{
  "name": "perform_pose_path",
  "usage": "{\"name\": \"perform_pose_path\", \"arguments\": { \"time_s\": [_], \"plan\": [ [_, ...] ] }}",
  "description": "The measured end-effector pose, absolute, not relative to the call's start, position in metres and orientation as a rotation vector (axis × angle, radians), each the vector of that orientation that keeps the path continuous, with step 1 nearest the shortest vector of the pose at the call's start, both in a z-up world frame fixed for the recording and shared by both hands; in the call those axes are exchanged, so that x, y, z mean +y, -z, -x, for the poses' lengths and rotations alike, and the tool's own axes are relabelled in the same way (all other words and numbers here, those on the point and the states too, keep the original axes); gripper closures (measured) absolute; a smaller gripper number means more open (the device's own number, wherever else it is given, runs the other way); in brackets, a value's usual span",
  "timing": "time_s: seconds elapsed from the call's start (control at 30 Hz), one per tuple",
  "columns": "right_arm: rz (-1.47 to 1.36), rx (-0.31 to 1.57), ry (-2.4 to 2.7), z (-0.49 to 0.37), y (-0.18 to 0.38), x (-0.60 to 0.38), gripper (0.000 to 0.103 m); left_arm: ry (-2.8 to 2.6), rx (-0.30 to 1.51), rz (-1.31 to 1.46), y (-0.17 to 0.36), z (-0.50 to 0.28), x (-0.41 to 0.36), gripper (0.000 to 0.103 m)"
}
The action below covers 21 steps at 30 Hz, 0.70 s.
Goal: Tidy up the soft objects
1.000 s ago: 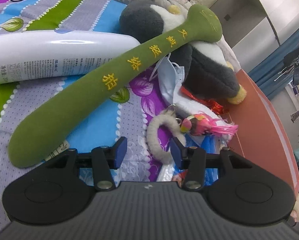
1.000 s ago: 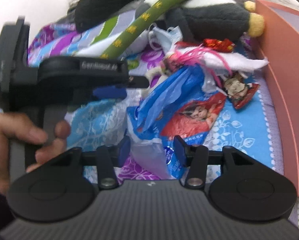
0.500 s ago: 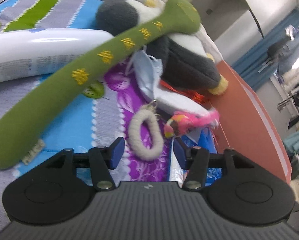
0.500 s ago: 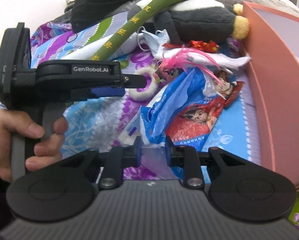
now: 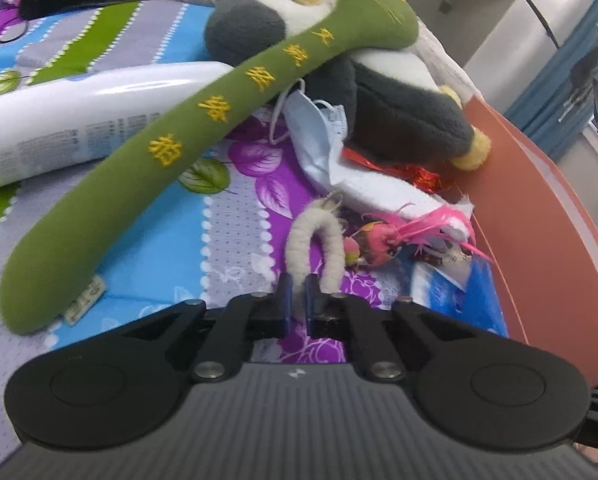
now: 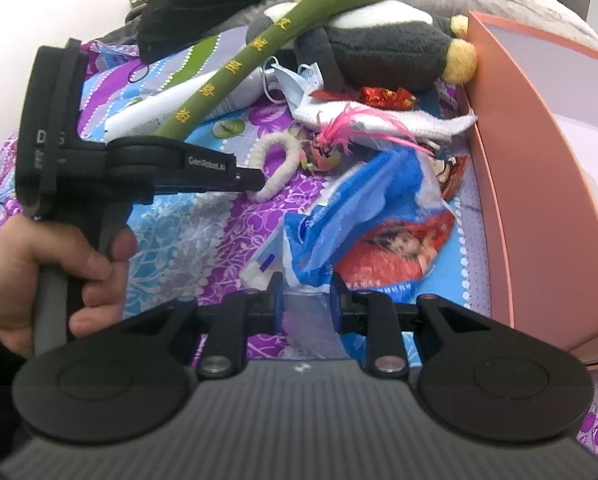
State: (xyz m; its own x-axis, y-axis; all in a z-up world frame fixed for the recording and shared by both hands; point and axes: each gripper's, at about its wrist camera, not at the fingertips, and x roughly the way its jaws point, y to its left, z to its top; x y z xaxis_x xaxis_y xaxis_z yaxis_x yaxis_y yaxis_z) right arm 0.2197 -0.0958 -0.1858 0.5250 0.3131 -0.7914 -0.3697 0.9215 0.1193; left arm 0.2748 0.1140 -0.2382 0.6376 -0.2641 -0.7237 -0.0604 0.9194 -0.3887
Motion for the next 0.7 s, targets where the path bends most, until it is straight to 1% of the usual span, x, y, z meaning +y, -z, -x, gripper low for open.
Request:
{"name": "perform_pose_path", "arguments": {
  "time_s": [0.7],
  "plan": [
    [0.087,0.914,-0.413,-0.166,0.170,-0.107,0.076,0.046,0.881,0.469,0.204,-0.151,0.125,0.097]
  ]
}}
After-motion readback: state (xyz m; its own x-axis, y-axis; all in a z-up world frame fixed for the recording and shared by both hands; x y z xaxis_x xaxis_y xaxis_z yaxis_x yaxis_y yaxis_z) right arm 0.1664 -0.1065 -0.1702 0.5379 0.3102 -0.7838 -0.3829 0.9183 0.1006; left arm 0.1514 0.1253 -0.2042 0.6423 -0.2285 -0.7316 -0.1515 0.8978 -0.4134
